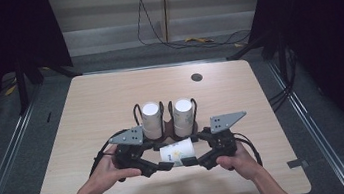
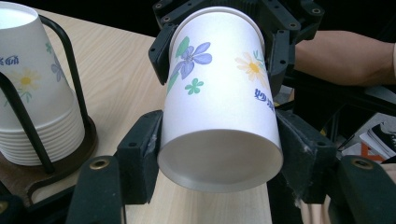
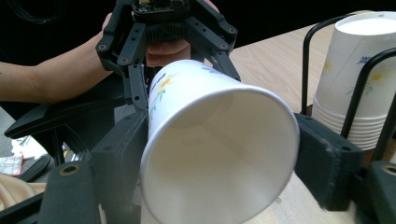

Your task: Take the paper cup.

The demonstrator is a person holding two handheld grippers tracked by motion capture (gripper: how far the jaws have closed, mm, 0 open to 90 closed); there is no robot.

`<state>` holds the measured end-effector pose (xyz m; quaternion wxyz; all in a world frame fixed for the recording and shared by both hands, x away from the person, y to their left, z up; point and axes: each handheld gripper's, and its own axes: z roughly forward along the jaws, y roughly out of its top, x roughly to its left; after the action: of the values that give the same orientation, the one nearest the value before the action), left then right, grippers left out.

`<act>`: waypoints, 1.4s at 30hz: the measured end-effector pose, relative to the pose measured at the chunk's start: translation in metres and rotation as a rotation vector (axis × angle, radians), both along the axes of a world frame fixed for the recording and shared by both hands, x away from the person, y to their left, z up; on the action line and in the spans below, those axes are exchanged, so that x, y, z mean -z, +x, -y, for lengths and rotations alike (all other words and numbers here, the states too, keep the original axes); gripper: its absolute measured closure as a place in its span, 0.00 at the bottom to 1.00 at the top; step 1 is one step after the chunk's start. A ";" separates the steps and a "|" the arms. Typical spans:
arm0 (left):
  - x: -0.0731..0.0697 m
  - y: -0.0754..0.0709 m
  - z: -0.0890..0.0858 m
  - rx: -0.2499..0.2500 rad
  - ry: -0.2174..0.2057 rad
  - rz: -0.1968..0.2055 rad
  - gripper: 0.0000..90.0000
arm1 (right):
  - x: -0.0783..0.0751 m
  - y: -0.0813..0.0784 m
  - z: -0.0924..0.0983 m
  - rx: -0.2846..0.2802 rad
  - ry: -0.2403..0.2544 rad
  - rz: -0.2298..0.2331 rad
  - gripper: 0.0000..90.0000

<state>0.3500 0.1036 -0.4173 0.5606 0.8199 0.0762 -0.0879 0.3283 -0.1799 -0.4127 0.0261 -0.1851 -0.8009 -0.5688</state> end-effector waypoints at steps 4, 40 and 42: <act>0.001 0.001 0.000 0.008 0.001 -0.009 0.41 | 0.000 0.001 0.002 -0.011 0.014 -0.006 0.30; 0.014 0.012 -0.009 -0.149 0.095 -0.014 0.18 | -0.006 0.004 0.024 0.174 -0.123 -0.020 0.34; 0.015 0.013 -0.011 -0.169 0.106 -0.008 0.18 | -0.005 0.006 0.028 0.209 -0.147 -0.029 0.33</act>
<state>0.3629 0.1145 -0.4325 0.5214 0.8387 0.1522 -0.0394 0.3338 -0.2081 -0.4077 -0.0353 -0.2771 -0.8165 -0.5053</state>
